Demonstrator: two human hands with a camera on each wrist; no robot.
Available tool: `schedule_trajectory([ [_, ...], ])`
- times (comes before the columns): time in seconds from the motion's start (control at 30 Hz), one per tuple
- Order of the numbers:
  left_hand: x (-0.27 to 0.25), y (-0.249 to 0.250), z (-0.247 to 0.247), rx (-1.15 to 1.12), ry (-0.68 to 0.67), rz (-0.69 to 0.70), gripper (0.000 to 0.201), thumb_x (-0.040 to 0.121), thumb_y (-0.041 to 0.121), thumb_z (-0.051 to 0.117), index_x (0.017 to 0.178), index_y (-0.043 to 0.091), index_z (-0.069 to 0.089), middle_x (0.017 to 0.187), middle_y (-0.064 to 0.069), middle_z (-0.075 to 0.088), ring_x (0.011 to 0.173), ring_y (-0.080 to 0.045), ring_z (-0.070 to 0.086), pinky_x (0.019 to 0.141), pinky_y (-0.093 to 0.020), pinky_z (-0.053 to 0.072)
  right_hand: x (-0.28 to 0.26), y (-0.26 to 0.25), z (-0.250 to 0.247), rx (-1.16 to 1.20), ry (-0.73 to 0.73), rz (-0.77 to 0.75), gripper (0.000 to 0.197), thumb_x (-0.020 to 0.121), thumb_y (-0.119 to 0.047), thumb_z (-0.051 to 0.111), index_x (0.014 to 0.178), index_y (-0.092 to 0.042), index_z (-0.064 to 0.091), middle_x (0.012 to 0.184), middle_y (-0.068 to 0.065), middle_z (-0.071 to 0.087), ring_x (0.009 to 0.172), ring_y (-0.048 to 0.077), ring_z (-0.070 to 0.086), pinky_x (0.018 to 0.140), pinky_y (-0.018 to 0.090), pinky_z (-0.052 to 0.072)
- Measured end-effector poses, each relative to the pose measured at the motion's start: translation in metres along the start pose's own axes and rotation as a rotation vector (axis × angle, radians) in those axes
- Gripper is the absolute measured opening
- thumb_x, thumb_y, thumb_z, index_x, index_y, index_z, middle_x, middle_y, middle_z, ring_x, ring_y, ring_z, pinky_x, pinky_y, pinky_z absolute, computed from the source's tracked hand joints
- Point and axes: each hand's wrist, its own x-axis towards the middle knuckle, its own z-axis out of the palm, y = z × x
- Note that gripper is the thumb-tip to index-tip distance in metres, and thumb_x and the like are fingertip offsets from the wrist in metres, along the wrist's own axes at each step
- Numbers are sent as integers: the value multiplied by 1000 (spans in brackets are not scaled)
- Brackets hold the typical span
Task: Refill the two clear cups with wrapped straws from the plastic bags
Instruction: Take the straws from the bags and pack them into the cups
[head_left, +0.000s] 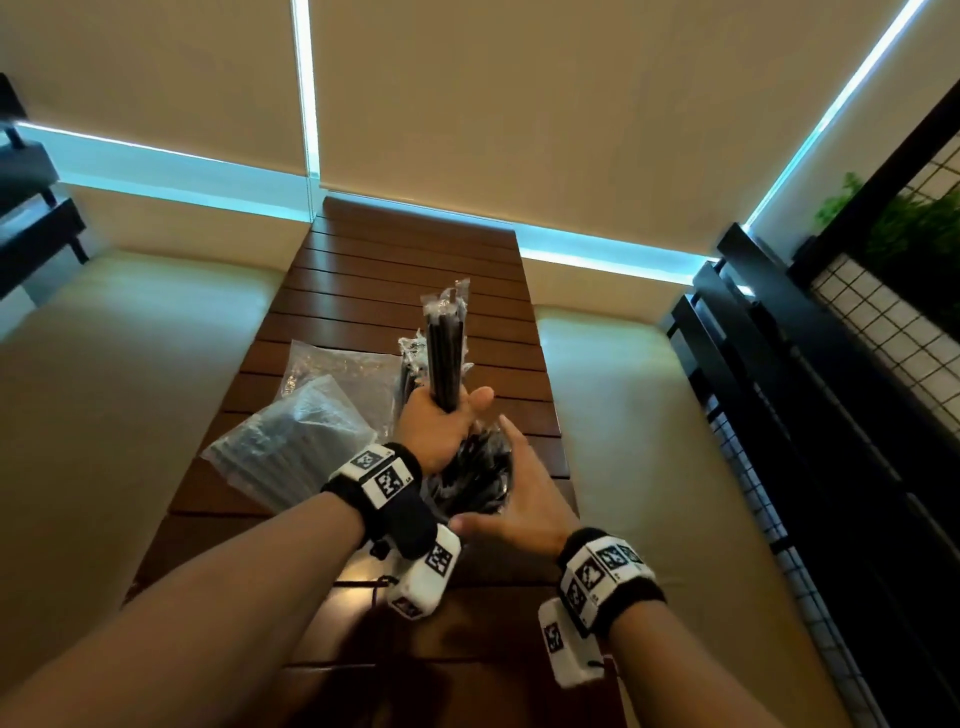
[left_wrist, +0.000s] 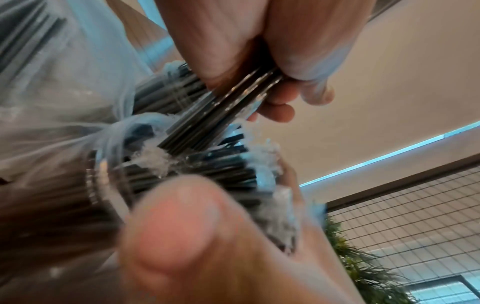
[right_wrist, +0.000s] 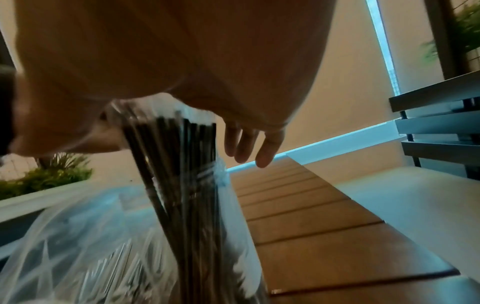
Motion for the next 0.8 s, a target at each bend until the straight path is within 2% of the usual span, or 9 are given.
schedule_trajectory([
  [0.07, 3, -18, 0, 64, 14, -39, 32, 88, 39, 68, 71, 12, 65, 60, 3, 64, 61, -14, 63, 71, -35, 53, 5, 5, 12, 21, 25, -55, 125, 50, -61, 89, 147, -48, 11, 148, -14, 40, 135, 8, 42, 109, 43, 41],
  [0.13, 2, -38, 0, 171, 52, -70, 35, 86, 44, 68, 64, 17, 60, 63, 3, 65, 67, -19, 66, 70, -33, 53, 7, -2, 14, 13, 76, -91, 96, 59, -45, 86, 126, -64, 20, 136, -10, 48, 121, 7, 52, 101, 32, 47],
  [0.23, -10, -58, 3, 354, 187, -49, 33, 85, 50, 66, 70, 22, 54, 80, -3, 63, 76, -23, 62, 68, -31, 48, 10, -5, 14, 48, 111, -78, 79, 62, -36, 82, 116, -51, 26, 118, -10, 57, 103, 5, 60, 84, 22, 50],
  [0.37, -22, -66, 5, 455, 113, -38, 27, 90, 41, 63, 72, 24, 52, 98, -6, 43, 85, -22, 52, 77, -26, 38, 13, 0, 13, 79, 70, -33, 87, 57, -36, 81, 128, -37, 30, 114, -11, 59, 105, 9, 63, 84, 27, 54],
  [0.47, -20, -75, -1, 468, 86, -47, 17, 88, 31, 67, 78, 20, 60, 99, -4, 47, 88, -20, 54, 81, -30, 44, 14, -7, 4, 60, 78, -74, 106, 58, -54, 83, 143, -37, 21, 141, -9, 40, 128, 10, 45, 107, 41, 43],
  [0.57, -16, -84, -2, 466, 69, 8, 5, 81, 29, 62, 78, 25, 61, 92, -4, 57, 80, -19, 60, 76, -42, 55, 18, -46, -8, 8, 278, -316, 94, 73, -71, 62, 149, -34, 21, 150, -9, 30, 134, 7, 35, 109, 40, 33],
  [0.63, -15, -84, 1, 462, 88, 8, 13, 84, 36, 58, 78, 26, 53, 89, -4, 60, 76, -18, 61, 70, -41, 56, 25, -73, -10, -126, 357, -494, 69, 91, -58, 48, 149, -26, 29, 145, -4, 39, 128, 9, 42, 104, 35, 35],
  [0.73, -14, -84, 2, 448, 111, 4, 34, 83, 55, 48, 87, 23, 56, 92, -2, 61, 77, -16, 62, 66, -37, 56, 40, -81, 3, -356, 255, -548, 40, 102, -33, 35, 130, -12, 56, 114, 4, 62, 99, 16, 57, 89, 37, 46],
  [0.8, -15, -82, 0, 455, 100, -10, 31, 84, 39, 60, 99, 12, 56, 96, 4, 61, 79, -13, 61, 68, -24, 53, 44, -66, 16, -494, 120, -491, 39, 101, -30, 32, 113, -12, 64, 103, 4, 66, 92, 19, 59, 90, 42, 47],
])
